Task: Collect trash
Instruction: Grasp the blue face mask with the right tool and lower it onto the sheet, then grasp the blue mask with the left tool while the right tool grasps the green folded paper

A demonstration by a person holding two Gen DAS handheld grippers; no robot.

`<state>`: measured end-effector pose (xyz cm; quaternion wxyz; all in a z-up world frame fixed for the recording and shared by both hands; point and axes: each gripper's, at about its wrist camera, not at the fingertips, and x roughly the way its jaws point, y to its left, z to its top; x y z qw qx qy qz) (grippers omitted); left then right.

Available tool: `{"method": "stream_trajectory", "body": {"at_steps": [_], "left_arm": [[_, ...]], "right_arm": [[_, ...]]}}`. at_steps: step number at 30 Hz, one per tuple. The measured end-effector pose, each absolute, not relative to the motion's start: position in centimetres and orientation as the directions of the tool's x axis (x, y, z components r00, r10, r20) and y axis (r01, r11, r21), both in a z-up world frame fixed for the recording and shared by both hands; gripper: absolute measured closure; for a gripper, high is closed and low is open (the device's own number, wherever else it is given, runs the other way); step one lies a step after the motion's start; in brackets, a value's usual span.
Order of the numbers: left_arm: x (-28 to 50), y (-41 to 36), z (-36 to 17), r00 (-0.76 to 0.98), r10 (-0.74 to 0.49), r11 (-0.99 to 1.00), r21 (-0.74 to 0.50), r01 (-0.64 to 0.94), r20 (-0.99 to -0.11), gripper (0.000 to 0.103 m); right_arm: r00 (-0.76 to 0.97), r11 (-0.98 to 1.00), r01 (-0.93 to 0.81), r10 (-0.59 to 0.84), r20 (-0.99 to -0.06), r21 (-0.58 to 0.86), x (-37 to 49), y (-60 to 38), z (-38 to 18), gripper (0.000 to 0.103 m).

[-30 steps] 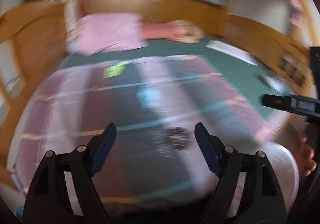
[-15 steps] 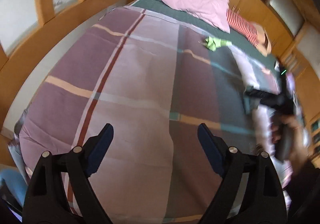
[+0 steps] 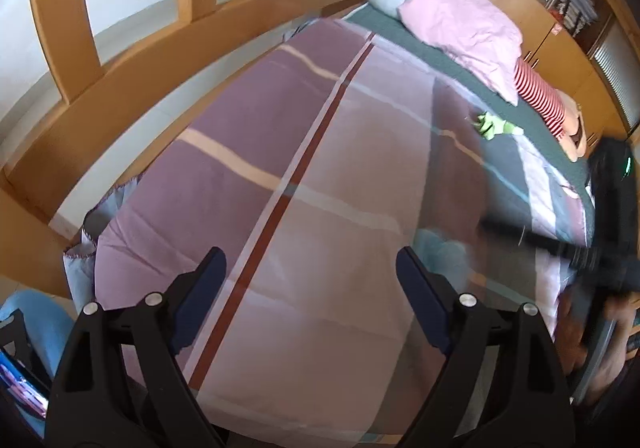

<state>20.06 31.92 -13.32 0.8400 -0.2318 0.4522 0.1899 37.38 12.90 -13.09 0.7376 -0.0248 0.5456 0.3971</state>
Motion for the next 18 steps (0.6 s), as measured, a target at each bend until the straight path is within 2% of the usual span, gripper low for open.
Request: {"method": "stream_trajectory", "body": {"at_steps": [2, 6, 10, 13, 14, 15, 18], "left_arm": [[20.5, 31.9, -14.1, 0.502, 0.092, 0.809, -0.229, -0.541, -0.86, 0.016], [21.3, 30.8, -15.0, 0.494, 0.029, 0.814, -0.266, -0.516, -0.869, 0.016], [21.5, 29.6, -15.1, 0.5, -0.006, 0.853, -0.266, -0.45, -0.866, 0.016], [21.4, 29.9, -15.4, 0.498, -0.017, 0.849, -0.276, -0.451, -0.867, 0.016], [21.4, 30.2, -15.6, 0.498, -0.027, 0.843, -0.288, -0.455, -0.867, 0.016], [21.4, 30.5, -15.7, 0.499, -0.036, 0.837, -0.299, -0.458, -0.866, 0.016], [21.6, 30.8, -15.7, 0.518, -0.044, 0.83, -0.319, -0.457, -0.855, 0.017]], "right_arm": [[0.206, 0.768, -0.539, 0.517, -0.831, 0.345, 41.3, 12.5, -13.1, 0.028], [0.449, 0.94, -0.242, 0.327, -0.831, 0.24, 51.6, 10.4, -14.2, 0.026], [0.489, 0.974, -0.005, 0.198, -0.849, 0.225, 58.0, 9.3, -17.1, 0.023], [0.504, 0.976, 0.056, 0.153, -0.85, 0.209, 61.0, 9.7, -19.0, 0.025], [0.508, 0.979, 0.044, 0.149, -0.848, 0.198, 61.5, 9.8, -19.3, 0.046], [0.504, 0.979, 0.017, 0.165, -0.847, 0.201, 61.5, 10.0, -19.3, 0.06], [0.48, 0.987, -0.043, 0.159, -0.863, 0.158, 61.2, 10.5, -19.6, 0.07]]}}
